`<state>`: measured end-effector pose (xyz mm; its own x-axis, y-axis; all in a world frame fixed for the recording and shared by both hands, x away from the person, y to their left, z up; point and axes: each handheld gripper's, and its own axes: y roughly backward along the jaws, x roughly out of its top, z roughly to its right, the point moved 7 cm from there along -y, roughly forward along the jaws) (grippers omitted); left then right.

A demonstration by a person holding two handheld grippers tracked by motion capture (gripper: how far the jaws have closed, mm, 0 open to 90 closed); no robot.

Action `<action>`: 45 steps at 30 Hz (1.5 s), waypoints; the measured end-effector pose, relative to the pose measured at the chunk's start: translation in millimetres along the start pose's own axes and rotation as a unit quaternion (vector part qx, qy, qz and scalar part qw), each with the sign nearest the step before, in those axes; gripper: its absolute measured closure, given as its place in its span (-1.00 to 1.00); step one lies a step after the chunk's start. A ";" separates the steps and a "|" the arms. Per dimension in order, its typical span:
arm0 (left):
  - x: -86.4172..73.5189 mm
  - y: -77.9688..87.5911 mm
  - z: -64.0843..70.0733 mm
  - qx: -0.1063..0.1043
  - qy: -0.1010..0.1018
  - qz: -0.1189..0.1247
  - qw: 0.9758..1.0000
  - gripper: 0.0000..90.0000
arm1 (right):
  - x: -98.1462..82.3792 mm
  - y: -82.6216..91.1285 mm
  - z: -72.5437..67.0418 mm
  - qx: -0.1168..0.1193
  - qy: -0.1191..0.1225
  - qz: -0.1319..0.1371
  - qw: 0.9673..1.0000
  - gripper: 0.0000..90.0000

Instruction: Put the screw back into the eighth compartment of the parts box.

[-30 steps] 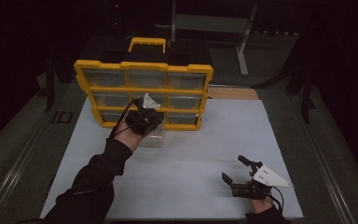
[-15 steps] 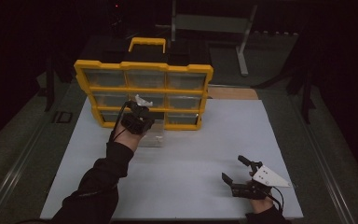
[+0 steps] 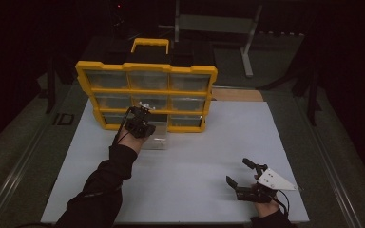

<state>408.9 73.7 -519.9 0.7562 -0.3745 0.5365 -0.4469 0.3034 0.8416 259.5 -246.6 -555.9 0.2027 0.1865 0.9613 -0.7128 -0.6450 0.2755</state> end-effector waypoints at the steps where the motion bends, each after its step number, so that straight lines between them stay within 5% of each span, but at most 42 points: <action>1: 0.8 0.5 -0.5 0.005 0.003 0.002 1.000 0.69 | -0.1 -0.1 0.1 0.000 0.000 0.000 1.000 -0.77; 9: 5.1 8.3 -2.3 0.024 0.014 -0.006 1.000 -0.41 | 0.1 0.2 -0.1 0.000 0.001 0.000 1.000 -0.77; 19: 5.2 26.4 -2.2 0.028 0.011 0.010 0.999 -0.90 | 0.0 0.1 0.2 -0.001 0.000 0.000 1.000 -0.77; 35: -13.3 58.5 -12.7 -0.023 -0.003 0.066 0.998 -1.00 | -0.6 -0.5 0.0 0.000 0.003 -0.002 1.000 -0.77; 45: -28.4 71.6 -12.8 -0.047 -0.028 0.113 0.992 -1.00 | -0.7 -1.2 -0.4 0.000 0.003 -0.003 1.000 -0.77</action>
<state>361.5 117.2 -475.6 0.6126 -0.3351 0.7158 -0.5539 0.4641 0.6913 260.0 -245.6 -556.9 0.2026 0.1939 0.9599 -0.7120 -0.6438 0.2803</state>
